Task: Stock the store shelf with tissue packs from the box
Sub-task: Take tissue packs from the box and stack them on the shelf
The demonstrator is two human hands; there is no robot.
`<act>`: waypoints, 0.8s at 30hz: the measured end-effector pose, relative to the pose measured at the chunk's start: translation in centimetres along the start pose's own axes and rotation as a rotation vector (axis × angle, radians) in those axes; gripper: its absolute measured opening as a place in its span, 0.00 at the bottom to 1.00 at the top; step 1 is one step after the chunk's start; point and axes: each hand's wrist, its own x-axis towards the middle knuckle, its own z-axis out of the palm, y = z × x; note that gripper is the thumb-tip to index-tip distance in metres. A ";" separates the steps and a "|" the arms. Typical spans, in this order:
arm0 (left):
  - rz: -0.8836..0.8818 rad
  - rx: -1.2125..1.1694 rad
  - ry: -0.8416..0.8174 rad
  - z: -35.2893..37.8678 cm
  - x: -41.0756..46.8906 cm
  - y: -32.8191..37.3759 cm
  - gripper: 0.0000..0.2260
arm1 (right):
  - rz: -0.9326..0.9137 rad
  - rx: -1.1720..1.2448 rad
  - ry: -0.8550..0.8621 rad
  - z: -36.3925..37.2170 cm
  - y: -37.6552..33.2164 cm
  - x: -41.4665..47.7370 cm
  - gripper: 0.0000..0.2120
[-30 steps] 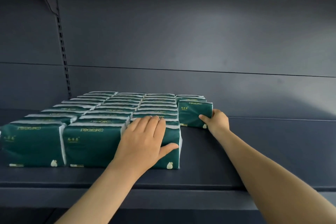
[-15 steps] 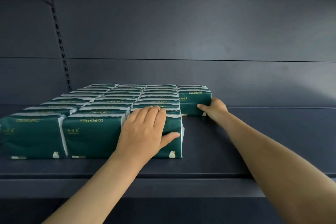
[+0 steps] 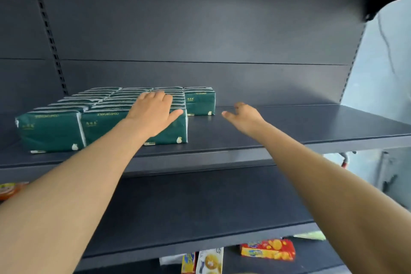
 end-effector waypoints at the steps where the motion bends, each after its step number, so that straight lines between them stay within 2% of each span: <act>1: -0.007 0.012 -0.001 -0.9 -0.4 0.3 0.28 | -0.007 -0.040 -0.008 -0.7 0.2 -1.3 0.28; 8: -0.021 -0.153 -0.105 -5.3 -4.8 3.9 0.22 | -0.013 -0.257 -0.066 -4.4 3.3 -9.3 0.30; 15: -0.090 -0.286 -0.223 -6.4 -10.5 10.7 0.20 | -0.061 -0.263 -0.098 -5.4 8.9 -15.9 0.26; 20: -0.142 -0.382 -0.287 -5.4 -14.4 17.1 0.20 | -0.129 -0.304 -0.213 -4.3 14.6 -19.1 0.27; 24: -0.210 -0.398 -0.402 -3.4 -18.4 22.7 0.19 | -0.167 -0.319 -0.369 -2.6 19.7 -21.2 0.28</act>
